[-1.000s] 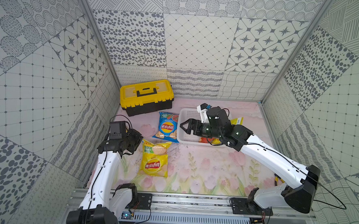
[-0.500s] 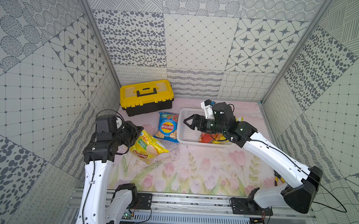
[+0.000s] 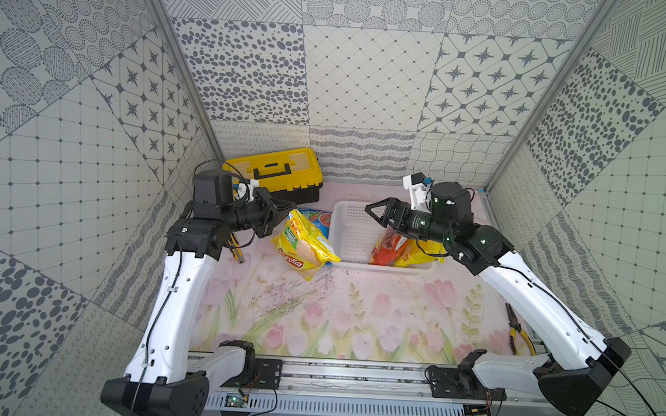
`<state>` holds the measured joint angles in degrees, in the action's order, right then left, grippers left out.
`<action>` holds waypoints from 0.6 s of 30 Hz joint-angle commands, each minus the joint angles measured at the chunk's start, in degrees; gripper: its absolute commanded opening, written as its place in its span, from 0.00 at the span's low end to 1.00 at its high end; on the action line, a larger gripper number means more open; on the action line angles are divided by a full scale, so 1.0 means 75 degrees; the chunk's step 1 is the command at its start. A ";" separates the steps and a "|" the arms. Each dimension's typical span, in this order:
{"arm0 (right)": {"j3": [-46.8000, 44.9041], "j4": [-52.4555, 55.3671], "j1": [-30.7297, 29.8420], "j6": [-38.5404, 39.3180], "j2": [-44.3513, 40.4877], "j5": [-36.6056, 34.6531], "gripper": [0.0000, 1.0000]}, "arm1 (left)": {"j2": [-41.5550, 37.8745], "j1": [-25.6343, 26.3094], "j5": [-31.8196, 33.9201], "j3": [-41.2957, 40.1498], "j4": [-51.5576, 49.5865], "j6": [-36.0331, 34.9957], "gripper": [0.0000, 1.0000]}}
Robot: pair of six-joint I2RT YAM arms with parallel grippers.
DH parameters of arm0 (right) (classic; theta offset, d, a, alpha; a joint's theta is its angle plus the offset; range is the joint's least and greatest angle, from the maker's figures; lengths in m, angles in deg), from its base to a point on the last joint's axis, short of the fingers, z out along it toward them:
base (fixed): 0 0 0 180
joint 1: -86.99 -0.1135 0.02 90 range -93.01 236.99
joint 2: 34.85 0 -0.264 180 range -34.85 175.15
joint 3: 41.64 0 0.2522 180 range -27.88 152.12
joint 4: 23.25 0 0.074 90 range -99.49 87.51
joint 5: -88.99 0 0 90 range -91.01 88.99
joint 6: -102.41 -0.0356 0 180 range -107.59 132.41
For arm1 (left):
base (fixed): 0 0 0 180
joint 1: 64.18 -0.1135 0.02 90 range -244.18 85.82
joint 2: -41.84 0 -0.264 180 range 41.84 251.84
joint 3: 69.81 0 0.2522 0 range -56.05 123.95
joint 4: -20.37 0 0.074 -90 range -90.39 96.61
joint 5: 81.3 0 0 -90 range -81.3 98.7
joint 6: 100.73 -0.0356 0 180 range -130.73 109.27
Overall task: Put the potato chips into the basket
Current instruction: Pick up the potato chip from the center of the board.
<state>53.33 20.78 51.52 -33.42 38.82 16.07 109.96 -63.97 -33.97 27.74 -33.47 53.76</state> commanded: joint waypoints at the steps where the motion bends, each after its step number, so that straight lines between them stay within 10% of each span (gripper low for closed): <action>1: 0.0000 -0.0097 0.0157 0.0057 -0.0280 0.0112 0.93 | 0.0869 0.0608 -0.1140 0.0781 0.1405 0.0478 0.00; 18: -0.0432 0.0571 0.0926 0.0381 -0.1591 0.0051 0.93 | 0.4515 0.2261 -0.2056 0.4021 0.2268 0.0564 0.00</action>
<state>51.43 24.73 57.67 -32.41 28.50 16.55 139.08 -48.80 -43.13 53.88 -23.08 57.19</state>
